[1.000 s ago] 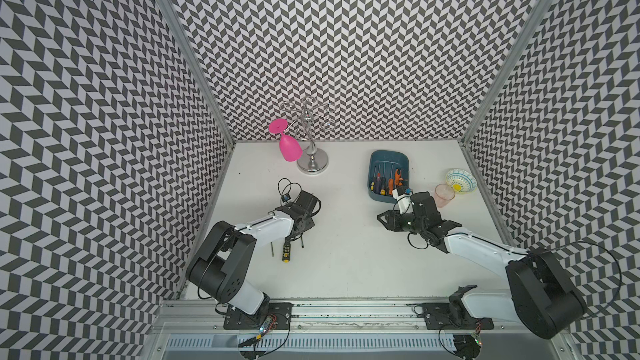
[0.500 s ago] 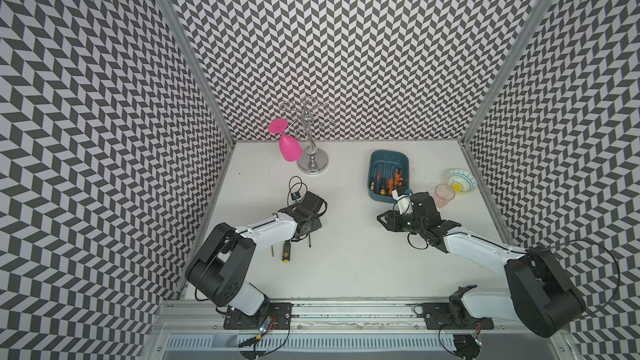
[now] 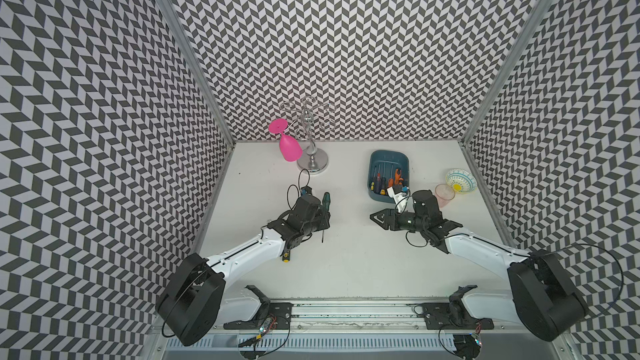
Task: Put the screwdriver on the desktop into the storage box
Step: Pick up the screwdriver from the center of the board.
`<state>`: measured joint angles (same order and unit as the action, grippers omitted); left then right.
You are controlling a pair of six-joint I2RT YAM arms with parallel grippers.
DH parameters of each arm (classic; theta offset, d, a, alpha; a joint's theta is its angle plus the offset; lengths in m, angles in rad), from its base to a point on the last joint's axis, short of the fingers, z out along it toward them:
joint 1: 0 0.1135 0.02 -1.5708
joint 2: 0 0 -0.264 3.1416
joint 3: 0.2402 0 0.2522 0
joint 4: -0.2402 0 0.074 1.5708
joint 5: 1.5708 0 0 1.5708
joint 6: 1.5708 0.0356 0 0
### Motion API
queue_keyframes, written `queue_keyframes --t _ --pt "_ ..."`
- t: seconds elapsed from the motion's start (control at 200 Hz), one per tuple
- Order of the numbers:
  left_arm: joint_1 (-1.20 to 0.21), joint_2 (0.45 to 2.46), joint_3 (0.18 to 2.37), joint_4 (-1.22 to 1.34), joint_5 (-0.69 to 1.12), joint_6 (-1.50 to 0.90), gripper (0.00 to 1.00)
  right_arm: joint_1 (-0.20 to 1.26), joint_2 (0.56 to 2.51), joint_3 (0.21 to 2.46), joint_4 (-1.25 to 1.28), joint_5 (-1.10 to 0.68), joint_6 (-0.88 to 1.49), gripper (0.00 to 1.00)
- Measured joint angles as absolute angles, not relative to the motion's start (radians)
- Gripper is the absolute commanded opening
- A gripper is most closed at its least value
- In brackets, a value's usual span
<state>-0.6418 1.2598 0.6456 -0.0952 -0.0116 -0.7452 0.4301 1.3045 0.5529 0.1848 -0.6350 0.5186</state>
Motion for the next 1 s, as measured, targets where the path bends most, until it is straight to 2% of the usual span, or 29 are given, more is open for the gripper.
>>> queue_keyframes --t 0.35,0.576,1.001 --pt "-0.716 1.221 0.578 0.118 0.159 -0.727 0.00 0.475 1.281 0.519 0.392 -0.800 0.603 0.55" --pt "-0.764 1.221 0.575 0.223 0.211 -0.733 0.00 0.513 1.261 0.519 0.479 -0.816 0.631 0.60" --pt "-0.834 1.225 0.558 0.344 0.260 -0.758 0.00 0.523 1.263 0.519 0.555 -0.815 0.682 0.57"
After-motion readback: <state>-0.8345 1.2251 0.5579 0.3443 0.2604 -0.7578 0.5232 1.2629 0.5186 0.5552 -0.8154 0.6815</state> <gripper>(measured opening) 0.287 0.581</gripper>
